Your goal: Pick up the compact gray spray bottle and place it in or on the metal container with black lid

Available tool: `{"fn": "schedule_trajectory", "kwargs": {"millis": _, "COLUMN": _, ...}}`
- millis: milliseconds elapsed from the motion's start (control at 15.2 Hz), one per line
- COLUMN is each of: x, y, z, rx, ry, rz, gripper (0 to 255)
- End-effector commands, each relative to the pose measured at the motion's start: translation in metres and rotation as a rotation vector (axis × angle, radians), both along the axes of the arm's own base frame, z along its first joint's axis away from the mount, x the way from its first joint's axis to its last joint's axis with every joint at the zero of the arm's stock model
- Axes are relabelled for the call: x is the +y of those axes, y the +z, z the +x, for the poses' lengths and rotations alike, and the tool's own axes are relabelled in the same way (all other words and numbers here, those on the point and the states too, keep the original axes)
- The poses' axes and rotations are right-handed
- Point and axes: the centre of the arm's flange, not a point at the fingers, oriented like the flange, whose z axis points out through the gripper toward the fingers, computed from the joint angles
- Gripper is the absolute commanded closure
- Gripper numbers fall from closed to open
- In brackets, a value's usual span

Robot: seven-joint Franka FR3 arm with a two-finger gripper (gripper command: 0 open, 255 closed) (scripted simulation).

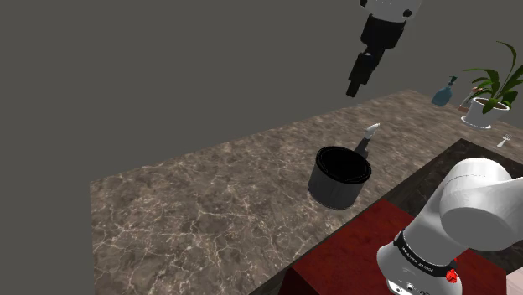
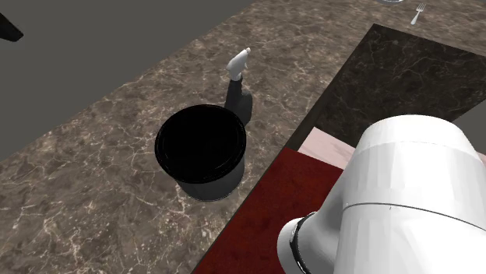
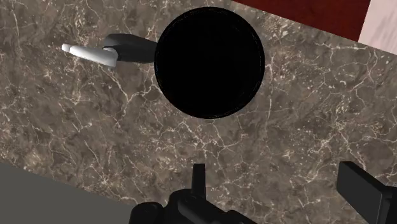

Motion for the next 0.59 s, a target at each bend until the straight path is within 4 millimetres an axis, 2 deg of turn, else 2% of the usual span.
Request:
{"fn": "schedule_trajectory", "kwargs": {"millis": 0, "x": 0.000, "y": 0.000, "z": 0.000, "rx": 0.000, "ry": 0.000, "rz": 0.000, "gripper": 0}}
{"fn": "schedule_trajectory", "kwargs": {"millis": 264, "x": -0.045, "y": -0.029, "z": -0.036, "rx": -0.038, "ry": 0.167, "rz": 0.056, "gripper": 0}}
{"fn": "schedule_trajectory", "kwargs": {"millis": 528, "x": -0.094, "y": -0.061, "z": -0.064, "rx": -0.076, "ry": 0.334, "rz": 0.112, "gripper": 0}}
